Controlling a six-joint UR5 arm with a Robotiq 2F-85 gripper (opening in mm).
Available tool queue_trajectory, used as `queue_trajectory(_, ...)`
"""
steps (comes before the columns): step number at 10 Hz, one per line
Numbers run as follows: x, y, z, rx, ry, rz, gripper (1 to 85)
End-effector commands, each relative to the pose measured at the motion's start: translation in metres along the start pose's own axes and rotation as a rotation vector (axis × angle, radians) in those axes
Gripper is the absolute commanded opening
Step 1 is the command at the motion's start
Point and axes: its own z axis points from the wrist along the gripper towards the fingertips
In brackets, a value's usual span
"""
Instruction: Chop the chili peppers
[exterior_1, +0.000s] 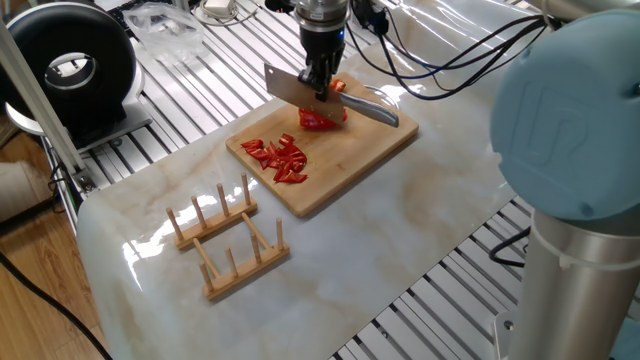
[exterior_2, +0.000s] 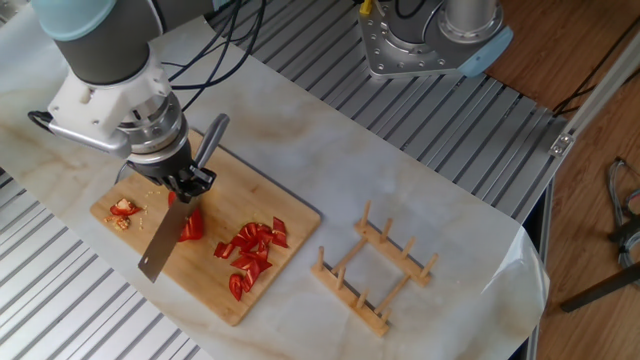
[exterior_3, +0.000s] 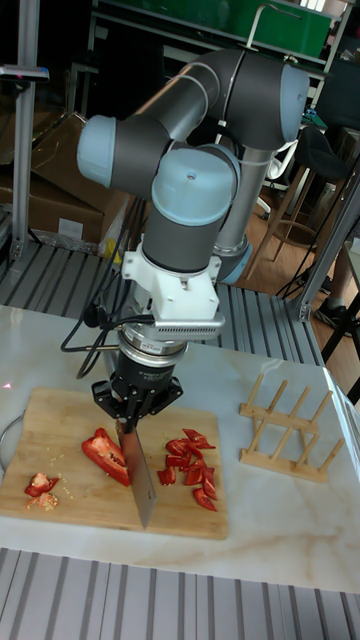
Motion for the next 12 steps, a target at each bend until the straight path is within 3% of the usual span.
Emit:
queue_trajectory(1, -0.0047, 0.0074, -0.0018, -0.040, -0.026, -0.011, 1.3)
queue_trajectory(12, -0.0139, 0.0116, 0.0032, -0.048, -0.020, -0.025, 1.3)
